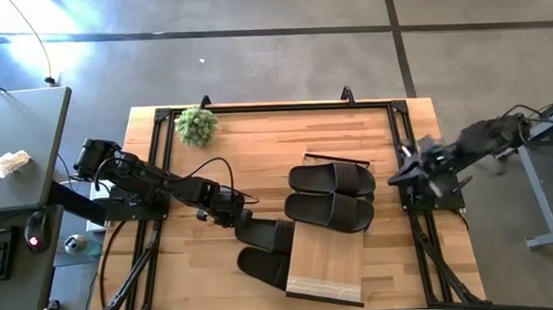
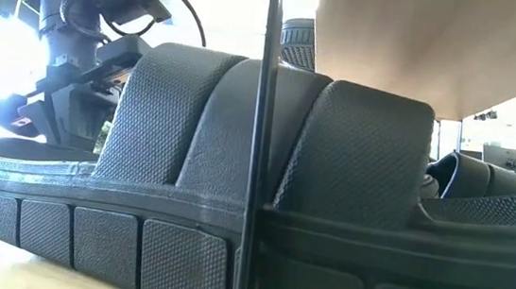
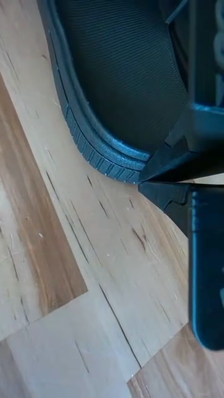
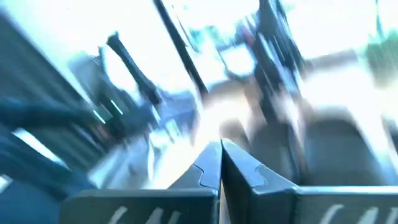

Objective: Pick and place slides into the shelf
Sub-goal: Put the black slide under the shelf, then adjust the black slides under the shelf

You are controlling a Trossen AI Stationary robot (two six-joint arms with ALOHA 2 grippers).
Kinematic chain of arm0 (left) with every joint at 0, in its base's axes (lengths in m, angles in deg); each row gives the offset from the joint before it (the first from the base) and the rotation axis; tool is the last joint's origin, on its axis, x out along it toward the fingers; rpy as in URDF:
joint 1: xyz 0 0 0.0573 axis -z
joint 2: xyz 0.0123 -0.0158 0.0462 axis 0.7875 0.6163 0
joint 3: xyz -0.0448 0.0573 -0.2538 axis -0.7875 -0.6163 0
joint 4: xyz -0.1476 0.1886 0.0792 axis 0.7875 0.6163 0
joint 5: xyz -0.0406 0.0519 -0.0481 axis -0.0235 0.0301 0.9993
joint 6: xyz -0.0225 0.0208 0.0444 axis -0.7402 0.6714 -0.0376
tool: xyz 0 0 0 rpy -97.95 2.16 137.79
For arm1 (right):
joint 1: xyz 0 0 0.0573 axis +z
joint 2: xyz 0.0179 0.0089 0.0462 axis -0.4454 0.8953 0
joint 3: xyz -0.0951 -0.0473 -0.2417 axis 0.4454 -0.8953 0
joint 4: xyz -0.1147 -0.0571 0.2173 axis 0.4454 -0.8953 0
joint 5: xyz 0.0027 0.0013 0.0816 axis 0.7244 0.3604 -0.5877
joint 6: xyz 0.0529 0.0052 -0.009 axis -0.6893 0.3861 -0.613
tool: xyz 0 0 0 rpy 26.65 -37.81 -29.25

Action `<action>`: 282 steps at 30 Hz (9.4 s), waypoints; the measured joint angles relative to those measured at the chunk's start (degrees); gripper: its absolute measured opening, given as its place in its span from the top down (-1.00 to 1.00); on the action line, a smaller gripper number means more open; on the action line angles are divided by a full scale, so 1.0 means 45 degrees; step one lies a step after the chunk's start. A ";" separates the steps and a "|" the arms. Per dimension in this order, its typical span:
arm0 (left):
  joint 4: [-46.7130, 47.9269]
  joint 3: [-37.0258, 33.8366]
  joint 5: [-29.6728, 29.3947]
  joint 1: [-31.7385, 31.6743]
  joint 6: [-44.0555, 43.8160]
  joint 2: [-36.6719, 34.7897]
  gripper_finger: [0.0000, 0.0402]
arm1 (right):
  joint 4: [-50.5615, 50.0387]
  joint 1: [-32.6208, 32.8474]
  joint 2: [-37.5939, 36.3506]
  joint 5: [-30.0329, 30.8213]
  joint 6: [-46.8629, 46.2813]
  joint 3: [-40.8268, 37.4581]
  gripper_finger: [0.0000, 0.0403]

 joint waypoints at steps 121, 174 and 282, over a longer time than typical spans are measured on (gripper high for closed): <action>0.4191 0.3852 -0.2716 0.2596 1.7604 0.1017 1.00 | -0.5783 0.5055 1.4836 0.1230 -0.9427 0.5795 1.00; -0.3932 0.2987 -0.2664 0.2171 1.6276 0.3259 1.00 | -0.5777 0.5055 1.4836 0.1216 -0.9431 0.5795 1.00; -0.3679 0.4556 -0.2202 0.4668 1.2937 0.4483 1.00 | -0.5624 0.5055 1.4836 0.1063 -0.9325 0.5795 1.00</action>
